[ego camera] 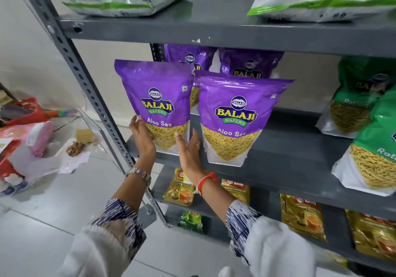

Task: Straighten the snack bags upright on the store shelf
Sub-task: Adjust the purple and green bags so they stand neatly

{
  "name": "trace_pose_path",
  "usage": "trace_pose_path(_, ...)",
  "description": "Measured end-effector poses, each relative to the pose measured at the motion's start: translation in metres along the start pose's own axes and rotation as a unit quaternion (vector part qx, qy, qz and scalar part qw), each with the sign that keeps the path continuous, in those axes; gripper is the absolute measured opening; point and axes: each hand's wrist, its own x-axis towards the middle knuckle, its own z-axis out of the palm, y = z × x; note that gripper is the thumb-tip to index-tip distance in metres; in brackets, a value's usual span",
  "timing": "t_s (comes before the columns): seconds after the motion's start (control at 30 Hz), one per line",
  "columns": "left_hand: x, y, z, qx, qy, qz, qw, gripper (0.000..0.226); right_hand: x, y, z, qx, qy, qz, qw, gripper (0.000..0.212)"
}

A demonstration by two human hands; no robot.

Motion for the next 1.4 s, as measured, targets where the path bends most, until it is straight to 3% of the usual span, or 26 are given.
trace_pose_path(0.1,0.006,-0.002,0.001,-0.02,-0.06,-0.067,0.996,0.049,0.014,-0.007,0.007,0.011,0.031,0.015,0.999,0.082)
trace_pose_path(0.2,0.007,-0.002,-0.001,-0.031,-0.079,-0.108,0.991,0.054,0.023,-0.009,0.007,0.029,0.005,0.011,1.0,0.073)
trace_pose_path(0.37,-0.001,-0.003,-0.007,-0.011,-0.082,-0.085,0.993,0.052,0.023,-0.008,0.008,0.05,-0.004,-0.009,0.999,0.064)
trace_pose_path(0.87,0.004,-0.009,-0.013,-0.011,-0.065,-0.091,0.994,0.048,0.015,-0.005,0.009,0.07,0.003,-0.006,0.998,0.067)
trace_pose_path(1.1,-0.027,-0.016,-0.012,0.025,0.009,0.026,0.999,0.054,-0.011,0.009,-0.003,0.04,0.014,-0.021,0.999,0.065)
trace_pose_path(1.23,-0.06,-0.025,-0.002,0.066,0.073,0.121,0.988,0.045,-0.031,0.028,-0.029,0.068,0.069,-0.014,0.995,0.053)
trace_pose_path(1.3,-0.072,-0.033,0.005,0.082,0.069,0.138,0.985,0.038,-0.039,0.037,-0.044,0.096,0.105,-0.01,0.99,0.039)
trace_pose_path(1.4,-0.094,-0.049,0.021,0.094,0.002,0.146,0.985,0.034,-0.049,0.045,-0.069,0.119,0.163,-0.019,0.979,0.019)
